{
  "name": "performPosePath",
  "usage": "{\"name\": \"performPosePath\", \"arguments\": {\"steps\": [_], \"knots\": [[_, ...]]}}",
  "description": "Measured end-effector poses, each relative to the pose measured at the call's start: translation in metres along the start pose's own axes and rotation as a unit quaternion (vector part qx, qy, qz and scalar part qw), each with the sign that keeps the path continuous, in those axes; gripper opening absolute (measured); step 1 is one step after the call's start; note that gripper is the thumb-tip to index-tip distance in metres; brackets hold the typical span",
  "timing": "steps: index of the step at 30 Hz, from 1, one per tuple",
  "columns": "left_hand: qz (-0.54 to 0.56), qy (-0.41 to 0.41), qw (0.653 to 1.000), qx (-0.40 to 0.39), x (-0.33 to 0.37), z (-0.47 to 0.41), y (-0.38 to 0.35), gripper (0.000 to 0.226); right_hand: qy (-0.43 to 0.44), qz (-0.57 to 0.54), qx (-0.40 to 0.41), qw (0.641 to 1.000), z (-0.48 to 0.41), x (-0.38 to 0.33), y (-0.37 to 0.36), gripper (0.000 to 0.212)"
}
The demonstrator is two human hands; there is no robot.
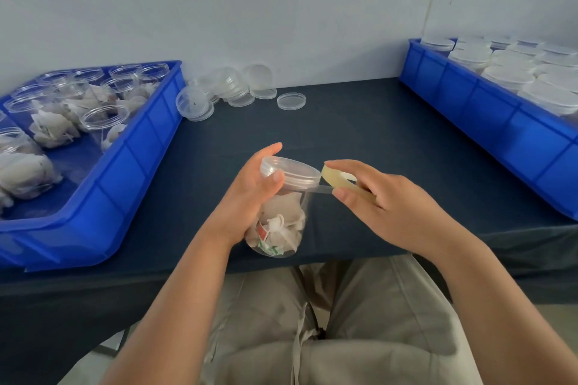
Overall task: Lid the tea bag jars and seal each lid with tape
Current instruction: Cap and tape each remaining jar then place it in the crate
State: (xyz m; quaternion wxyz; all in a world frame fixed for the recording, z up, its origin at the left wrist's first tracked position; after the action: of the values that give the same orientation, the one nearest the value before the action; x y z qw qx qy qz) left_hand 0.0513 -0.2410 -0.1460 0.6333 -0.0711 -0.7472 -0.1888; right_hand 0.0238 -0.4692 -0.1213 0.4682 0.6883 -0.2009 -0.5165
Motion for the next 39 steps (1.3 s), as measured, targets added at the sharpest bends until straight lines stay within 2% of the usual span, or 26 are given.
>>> {"name": "performPosePath", "arguments": {"steps": [2,5,9,11,14,17,21,24,26,31,34,39], "knots": [[0.028,-0.004,0.999,-0.030,-0.005,-0.003,-0.007,0.103,0.004,-0.025,-0.009,1.000,-0.002,0.000,-0.005,0.043],[0.050,-0.011,0.997,-0.061,-0.010,-0.007,-0.017,0.091,0.003,-0.044,-0.013,0.999,-0.004,-0.003,-0.010,0.041],[0.010,-0.026,0.997,-0.070,-0.003,-0.009,-0.017,0.089,-0.017,-0.033,0.000,0.999,0.001,-0.004,-0.007,0.039],[-0.029,-0.030,0.998,-0.044,0.001,-0.007,-0.014,0.088,-0.026,-0.010,0.019,0.999,0.005,-0.005,-0.004,0.043],[-0.083,-0.053,0.995,0.024,0.014,0.004,-0.006,0.053,-0.036,0.038,0.042,0.998,0.008,-0.013,0.001,0.052],[-0.160,-0.056,0.983,0.071,0.029,0.017,-0.010,0.040,-0.047,0.047,0.054,0.996,0.010,-0.018,0.002,0.055],[-0.233,-0.054,0.963,0.125,0.043,0.031,-0.028,0.044,-0.052,0.069,0.072,0.994,0.013,-0.028,0.002,0.055],[-0.255,-0.004,0.954,0.157,0.043,0.032,-0.039,0.067,-0.043,0.087,0.102,0.990,0.019,-0.038,0.002,0.049],[-0.271,-0.003,0.944,0.190,0.046,0.031,-0.040,0.074,-0.040,0.094,0.116,0.988,0.022,-0.041,0.001,0.046],[-0.254,-0.018,0.943,0.216,0.046,0.025,-0.030,0.050,-0.045,0.061,0.085,0.994,0.015,-0.036,-0.003,0.049],[-0.241,-0.023,0.945,0.220,0.044,0.024,-0.025,0.047,-0.029,0.007,0.034,0.999,0.012,-0.028,-0.006,0.049],[-0.167,-0.034,0.968,0.184,0.035,0.020,-0.008,0.038,0.000,-0.058,-0.021,0.998,0.009,-0.027,-0.014,0.046]]}}
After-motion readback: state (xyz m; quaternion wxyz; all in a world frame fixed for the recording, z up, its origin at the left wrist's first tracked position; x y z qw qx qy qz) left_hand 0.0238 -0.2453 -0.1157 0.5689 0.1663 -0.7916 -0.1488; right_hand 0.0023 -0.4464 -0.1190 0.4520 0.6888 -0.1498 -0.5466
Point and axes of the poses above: each hand's wrist, its own z-axis away from the middle knuckle, its own y-axis out of the back of the hand, x = y × z, the point moved 8 cm from there along -z, towards the middle knuckle, and after that the axes turned 11 degrees about -x, right-handed, at the moved point
